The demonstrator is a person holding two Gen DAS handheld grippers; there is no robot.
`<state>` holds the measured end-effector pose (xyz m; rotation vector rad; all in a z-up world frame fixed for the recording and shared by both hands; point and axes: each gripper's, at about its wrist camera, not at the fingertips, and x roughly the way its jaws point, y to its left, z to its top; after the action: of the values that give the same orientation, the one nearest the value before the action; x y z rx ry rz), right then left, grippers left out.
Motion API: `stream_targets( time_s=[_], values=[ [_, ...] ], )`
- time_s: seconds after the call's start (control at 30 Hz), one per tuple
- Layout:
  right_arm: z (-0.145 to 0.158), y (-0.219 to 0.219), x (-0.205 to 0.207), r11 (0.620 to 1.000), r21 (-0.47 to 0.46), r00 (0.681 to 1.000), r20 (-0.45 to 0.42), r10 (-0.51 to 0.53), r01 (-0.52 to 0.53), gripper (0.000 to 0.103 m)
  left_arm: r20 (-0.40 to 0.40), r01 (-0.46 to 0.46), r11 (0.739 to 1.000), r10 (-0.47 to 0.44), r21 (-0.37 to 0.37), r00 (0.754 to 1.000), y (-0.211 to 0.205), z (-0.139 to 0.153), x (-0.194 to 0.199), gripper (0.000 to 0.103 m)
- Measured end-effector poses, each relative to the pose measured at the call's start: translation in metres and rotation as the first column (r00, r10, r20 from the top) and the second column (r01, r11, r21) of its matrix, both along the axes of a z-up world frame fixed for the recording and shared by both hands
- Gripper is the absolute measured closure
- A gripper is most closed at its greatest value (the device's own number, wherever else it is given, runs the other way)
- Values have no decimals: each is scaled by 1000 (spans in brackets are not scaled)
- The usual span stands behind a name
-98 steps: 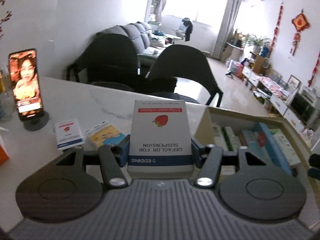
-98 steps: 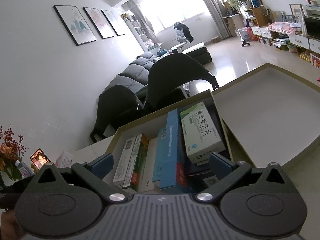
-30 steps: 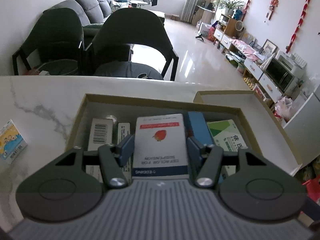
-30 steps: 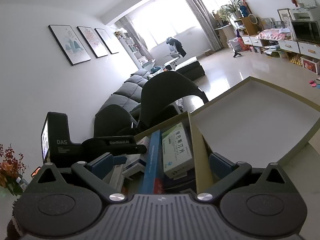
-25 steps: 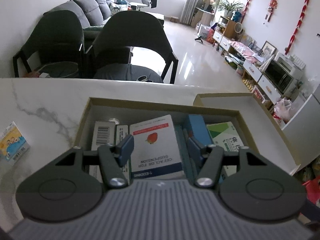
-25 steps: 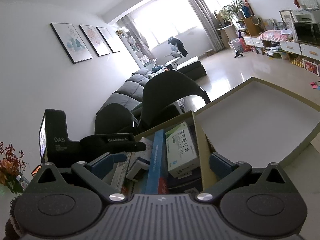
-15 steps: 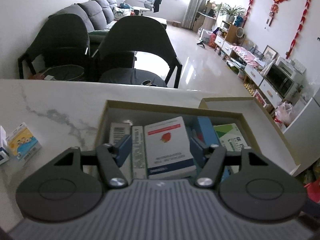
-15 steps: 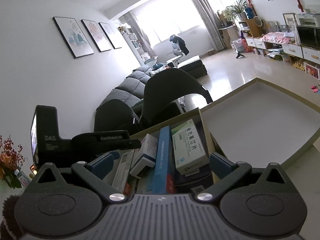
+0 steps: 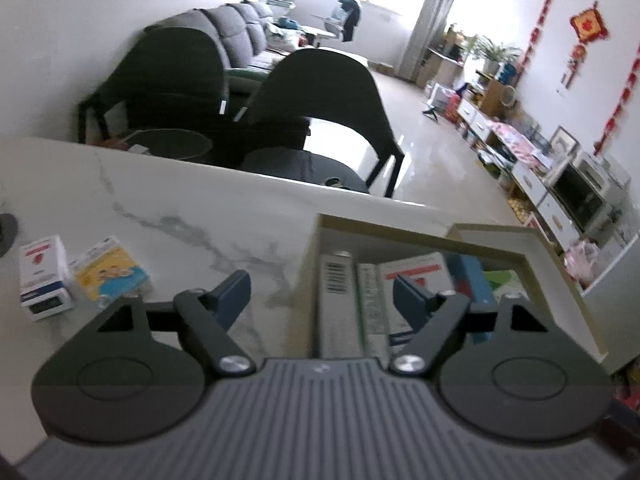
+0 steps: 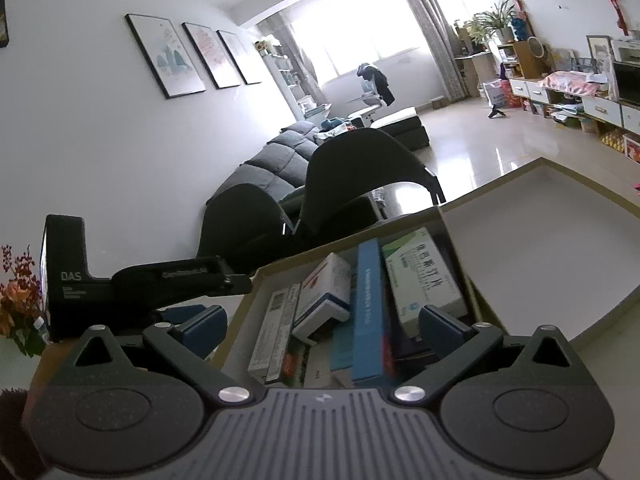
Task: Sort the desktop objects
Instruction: 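Move the left tool to the second white Cefaclor box on the table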
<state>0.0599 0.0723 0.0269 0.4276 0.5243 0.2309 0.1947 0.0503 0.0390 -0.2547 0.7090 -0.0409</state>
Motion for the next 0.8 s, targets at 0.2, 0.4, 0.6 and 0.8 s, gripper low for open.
stream_targets(
  time_s=[0.2,0.4,0.6,0.8],
  values=[
    [2,13,2,1000,-14,1000,-2,22,-22,1,-6,-61,998,61,2,998,24,-4,-3,16],
    [1,22,5,999,-23,999,-9,35,-35,1,-31,-132,991,133,21,991,51,-14,-6,6],
    [0,28,7,998,-28,999,-15,49,-49,1,-66,-210,977,212,37,975,83,-28,-11,3],
    [-2,31,8,998,-29,998,-18,59,-59,1,-91,-279,958,283,59,955,115,-37,-19,2]
  ],
)
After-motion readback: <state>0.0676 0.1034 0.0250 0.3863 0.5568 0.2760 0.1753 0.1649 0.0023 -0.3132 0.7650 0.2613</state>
